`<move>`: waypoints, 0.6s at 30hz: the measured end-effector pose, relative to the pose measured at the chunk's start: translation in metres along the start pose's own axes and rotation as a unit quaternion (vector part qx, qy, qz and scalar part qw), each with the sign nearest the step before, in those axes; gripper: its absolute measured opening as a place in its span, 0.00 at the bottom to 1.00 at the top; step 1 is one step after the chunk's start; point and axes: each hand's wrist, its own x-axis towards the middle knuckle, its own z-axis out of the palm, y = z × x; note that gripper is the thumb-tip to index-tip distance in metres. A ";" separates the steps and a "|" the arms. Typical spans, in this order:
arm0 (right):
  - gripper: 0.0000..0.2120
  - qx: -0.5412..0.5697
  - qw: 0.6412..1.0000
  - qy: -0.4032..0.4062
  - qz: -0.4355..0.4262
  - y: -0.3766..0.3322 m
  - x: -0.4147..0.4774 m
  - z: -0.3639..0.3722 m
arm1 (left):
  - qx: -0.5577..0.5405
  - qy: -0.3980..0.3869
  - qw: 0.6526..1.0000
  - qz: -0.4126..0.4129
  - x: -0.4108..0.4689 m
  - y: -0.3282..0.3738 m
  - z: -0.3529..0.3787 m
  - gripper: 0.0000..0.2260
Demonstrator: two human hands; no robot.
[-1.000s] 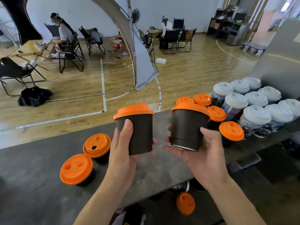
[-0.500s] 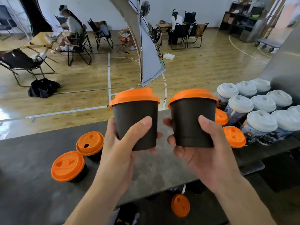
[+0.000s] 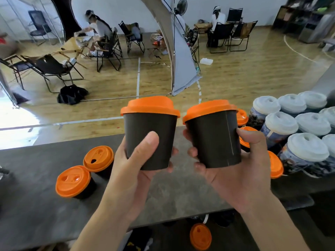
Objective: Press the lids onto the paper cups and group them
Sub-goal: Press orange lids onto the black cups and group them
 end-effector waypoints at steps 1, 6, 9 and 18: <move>0.33 -0.015 1.000 0.010 -0.006 -0.003 0.000 -0.002 | 0.008 0.006 1.000 0.009 0.001 -0.002 0.004 0.36; 0.35 -0.093 0.994 0.051 -0.031 -0.014 0.006 -0.008 | 0.010 0.060 0.997 0.039 0.014 -0.014 0.016 0.29; 0.33 -0.122 0.990 0.072 -0.029 -0.024 0.012 -0.012 | 0.012 0.099 0.994 0.050 0.023 -0.018 0.022 0.30; 0.38 -0.077 0.990 0.118 -0.023 -0.050 0.033 -0.027 | -0.012 0.111 0.991 0.068 0.052 -0.024 0.040 0.34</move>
